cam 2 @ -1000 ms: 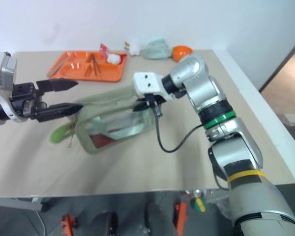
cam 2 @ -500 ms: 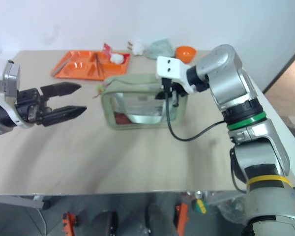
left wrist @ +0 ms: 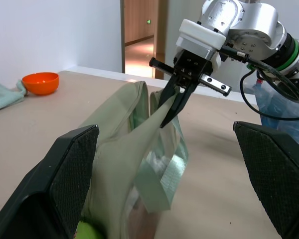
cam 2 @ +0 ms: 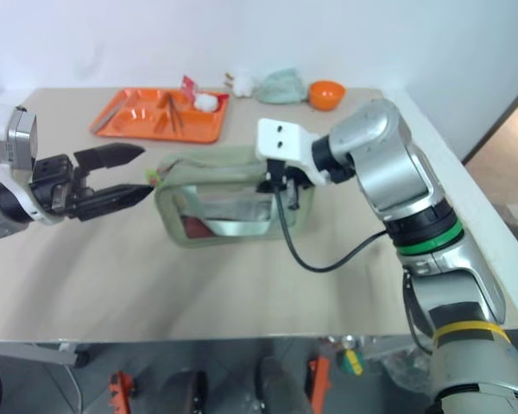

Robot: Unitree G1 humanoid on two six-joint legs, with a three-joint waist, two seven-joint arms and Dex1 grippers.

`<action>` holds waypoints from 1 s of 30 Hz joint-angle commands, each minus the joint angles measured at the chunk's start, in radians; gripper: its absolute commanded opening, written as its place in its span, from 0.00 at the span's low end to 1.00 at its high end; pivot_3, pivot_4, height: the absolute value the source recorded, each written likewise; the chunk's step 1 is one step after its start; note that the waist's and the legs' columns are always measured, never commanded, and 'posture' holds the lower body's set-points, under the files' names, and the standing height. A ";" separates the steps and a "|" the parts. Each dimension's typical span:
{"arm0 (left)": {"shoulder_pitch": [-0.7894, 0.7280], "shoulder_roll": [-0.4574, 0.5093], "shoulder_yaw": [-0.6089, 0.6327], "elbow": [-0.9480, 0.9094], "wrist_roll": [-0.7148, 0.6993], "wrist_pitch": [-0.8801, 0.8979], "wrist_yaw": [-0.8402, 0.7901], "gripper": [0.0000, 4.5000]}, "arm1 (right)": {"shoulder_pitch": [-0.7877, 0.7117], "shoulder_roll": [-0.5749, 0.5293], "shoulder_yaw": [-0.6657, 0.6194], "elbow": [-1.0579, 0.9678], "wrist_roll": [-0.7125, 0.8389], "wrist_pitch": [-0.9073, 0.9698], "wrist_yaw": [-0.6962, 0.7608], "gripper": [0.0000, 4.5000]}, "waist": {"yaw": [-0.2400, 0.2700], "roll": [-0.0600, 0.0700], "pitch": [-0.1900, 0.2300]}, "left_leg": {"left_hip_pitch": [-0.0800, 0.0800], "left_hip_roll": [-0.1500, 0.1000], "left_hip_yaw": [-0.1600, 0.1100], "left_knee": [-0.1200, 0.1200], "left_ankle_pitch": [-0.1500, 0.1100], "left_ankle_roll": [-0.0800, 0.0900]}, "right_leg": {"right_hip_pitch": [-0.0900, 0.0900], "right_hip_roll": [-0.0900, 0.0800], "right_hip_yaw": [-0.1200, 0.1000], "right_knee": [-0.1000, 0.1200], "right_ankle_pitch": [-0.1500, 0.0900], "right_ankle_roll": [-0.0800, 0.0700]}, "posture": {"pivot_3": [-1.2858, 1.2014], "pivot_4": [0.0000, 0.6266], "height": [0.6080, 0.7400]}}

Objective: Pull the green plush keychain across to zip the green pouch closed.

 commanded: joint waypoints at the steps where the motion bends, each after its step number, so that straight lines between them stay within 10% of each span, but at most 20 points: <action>1: -0.020 0.020 0.025 -0.010 -0.012 -0.005 0.000 1.00 | 0.015 0.016 -0.033 -0.089 0.037 0.053 -0.037 0.01 | 0.000 0.000 0.000 | 0.000 0.000 0.000 0.000 0.000 0.000 | 0.000 0.000 0.000 0.000 0.000 0.000 | 0.52 0.24 1.00; 5: -0.016 0.026 0.029 -0.011 -0.016 0.000 -0.001 1.00 | 0.031 0.038 -0.038 -0.113 0.052 0.084 -0.083 0.01 | -0.006 0.000 0.000 | 0.001 0.002 0.000 0.000 0.000 0.000 | 0.000 0.001 0.000 0.000 0.001 -0.001 | 0.52 0.24 1.00; 14: -0.027 0.016 0.014 0.011 -0.014 -0.003 0.003 1.00 | -0.065 0.067 -0.158 -0.007 0.187 0.205 -0.113 0.75 | -0.007 0.000 0.000 | 0.001 0.003 -0.001 0.000 0.000 0.000 | 0.000 0.004 0.000 0.001 0.001 -0.003 | 0.52 0.24 1.00; 30: -0.026 0.095 0.078 0.228 0.009 0.022 -0.051 1.00 | 0.093 -0.230 -0.353 0.087 0.349 0.126 -0.036 0.75 | 0.001 0.000 0.000 | 0.000 0.000 0.000 -0.001 -0.001 0.002 | 0.000 0.001 -0.001 -0.001 -0.002 -0.001 | 0.52 0.24 1.00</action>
